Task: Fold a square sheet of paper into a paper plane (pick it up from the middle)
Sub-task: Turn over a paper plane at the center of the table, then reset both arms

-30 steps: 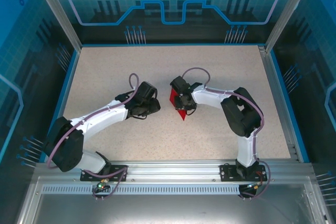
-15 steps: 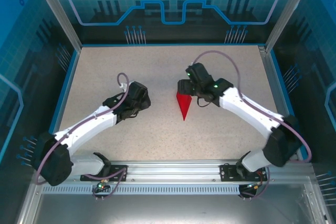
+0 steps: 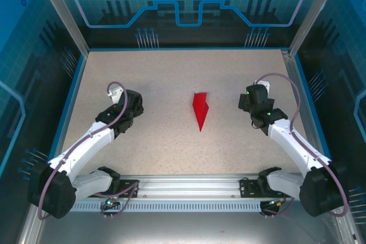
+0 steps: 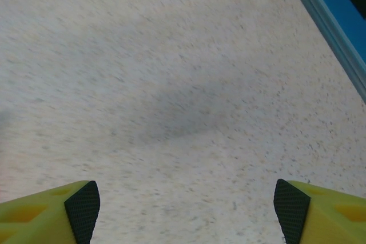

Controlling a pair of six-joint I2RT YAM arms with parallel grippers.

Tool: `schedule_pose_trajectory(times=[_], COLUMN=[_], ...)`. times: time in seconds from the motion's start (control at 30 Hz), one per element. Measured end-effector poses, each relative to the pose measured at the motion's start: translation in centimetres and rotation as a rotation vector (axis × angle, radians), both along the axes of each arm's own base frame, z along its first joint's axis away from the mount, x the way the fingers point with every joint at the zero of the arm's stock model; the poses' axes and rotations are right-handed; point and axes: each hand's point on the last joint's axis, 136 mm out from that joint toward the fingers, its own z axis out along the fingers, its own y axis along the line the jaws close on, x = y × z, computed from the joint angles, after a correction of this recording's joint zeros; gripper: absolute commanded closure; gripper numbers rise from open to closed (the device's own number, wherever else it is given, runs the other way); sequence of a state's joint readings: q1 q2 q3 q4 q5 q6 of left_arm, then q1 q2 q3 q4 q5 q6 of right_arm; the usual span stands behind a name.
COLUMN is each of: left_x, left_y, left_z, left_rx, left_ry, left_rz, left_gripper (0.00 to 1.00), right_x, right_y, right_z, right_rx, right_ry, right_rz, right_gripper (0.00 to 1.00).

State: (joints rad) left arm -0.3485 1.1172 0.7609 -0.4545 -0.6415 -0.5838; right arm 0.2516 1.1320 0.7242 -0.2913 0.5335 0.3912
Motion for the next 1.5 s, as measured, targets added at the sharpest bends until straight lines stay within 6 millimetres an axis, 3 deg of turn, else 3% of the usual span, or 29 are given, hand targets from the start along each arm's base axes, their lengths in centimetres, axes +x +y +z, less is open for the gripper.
schedule_pose_trajectory(times=[0.17, 0.4, 0.6, 0.83, 1.1, 1.17, 1.2, 1.23, 1.37, 1.5], left_x=[0.7, 1.7, 2.6, 5.2, 7.8, 7.9, 8.0, 8.0, 8.0, 8.3], left_y=[1.7, 2.9, 3.9, 3.2, 3.5, 3.6, 3.6, 3.6, 3.5, 3.1], left_z=[-0.5, -2.0, -3.6, -5.3, -5.1, -5.8, -6.0, -6.2, -7.2, -6.6], left_rx=[0.107, 0.197, 0.206, 0.218, 0.213, 0.196, 0.185, 0.178, 0.154, 0.146], left_ry=[-0.016, -0.048, -0.115, -0.151, -0.246, -0.245, -0.252, -0.262, -0.255, -0.286], left_rz=[-0.015, -0.046, -0.061, -0.142, -0.199, -0.215, -0.224, -0.23, -0.253, -0.267], left_gripper=[0.12, 0.12, 0.12, 0.13, 0.13, 0.13, 0.08, 0.06, 0.02, 0.02], right_x=[0.6, 3.2, 3.8, 4.9, 6.0, 6.1, 6.1, 6.1, 6.3, 6.4], right_y=[-1.2, 0.1, 1.0, 1.9, 2.3, 2.5, 2.6, 2.6, 2.5, 2.5], right_z=[-3.5, -4.3, -6.1, -4.8, -5.7, -6.1, -6.5, -6.6, -6.3, -6.1], right_rx=[-0.035, -0.046, -0.046, -0.071, -0.061, -0.06, -0.057, -0.052, -0.055, -0.055], right_ry=[0.022, -0.029, -0.062, -0.193, -0.244, -0.248, -0.242, -0.24, -0.257, -0.264], right_rz=[0.058, 0.166, 0.247, 0.321, 0.384, 0.395, 0.401, 0.402, 0.407, 0.406], right_gripper=[0.17, 0.16, 0.18, 0.16, 0.15, 0.15, 0.02, 0.01, 0.0, 0.0])
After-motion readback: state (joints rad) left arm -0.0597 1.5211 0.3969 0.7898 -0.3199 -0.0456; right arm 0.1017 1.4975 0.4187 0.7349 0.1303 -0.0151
